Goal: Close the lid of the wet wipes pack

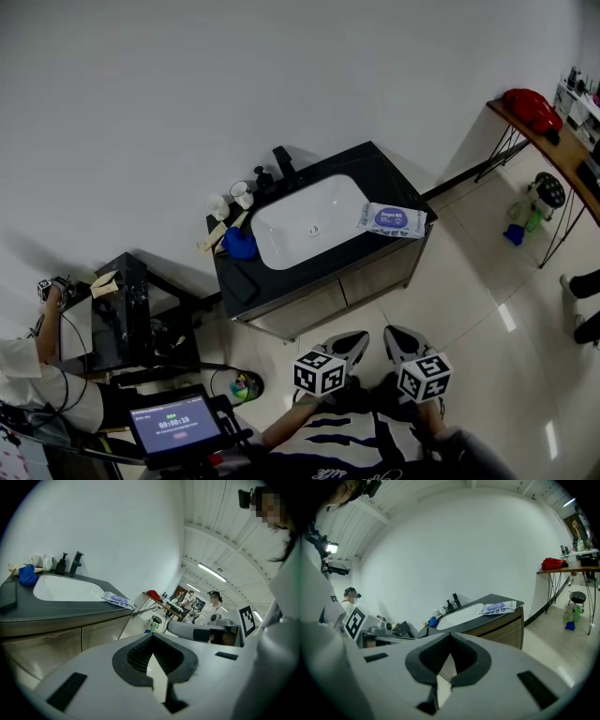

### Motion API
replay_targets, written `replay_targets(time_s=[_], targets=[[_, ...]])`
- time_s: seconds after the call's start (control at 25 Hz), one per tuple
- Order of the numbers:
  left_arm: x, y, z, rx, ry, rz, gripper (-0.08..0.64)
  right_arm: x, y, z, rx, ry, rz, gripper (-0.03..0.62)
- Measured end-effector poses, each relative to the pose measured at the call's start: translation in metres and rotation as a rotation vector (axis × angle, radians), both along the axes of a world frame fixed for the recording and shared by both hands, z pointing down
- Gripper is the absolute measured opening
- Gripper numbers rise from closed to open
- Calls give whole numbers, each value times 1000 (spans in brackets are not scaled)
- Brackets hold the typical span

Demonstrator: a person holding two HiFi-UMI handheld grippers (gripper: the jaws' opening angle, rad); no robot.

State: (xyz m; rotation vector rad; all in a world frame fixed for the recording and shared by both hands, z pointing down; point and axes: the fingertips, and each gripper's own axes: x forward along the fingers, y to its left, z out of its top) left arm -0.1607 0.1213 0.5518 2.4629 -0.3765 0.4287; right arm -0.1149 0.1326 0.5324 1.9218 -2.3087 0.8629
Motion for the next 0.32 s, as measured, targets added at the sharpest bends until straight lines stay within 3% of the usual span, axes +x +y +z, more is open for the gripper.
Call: replay_targets(time_s=[0.32], targets=[[-4,-7,1,1,5,9,2,-5,-1,1,-7,22,11,-2]])
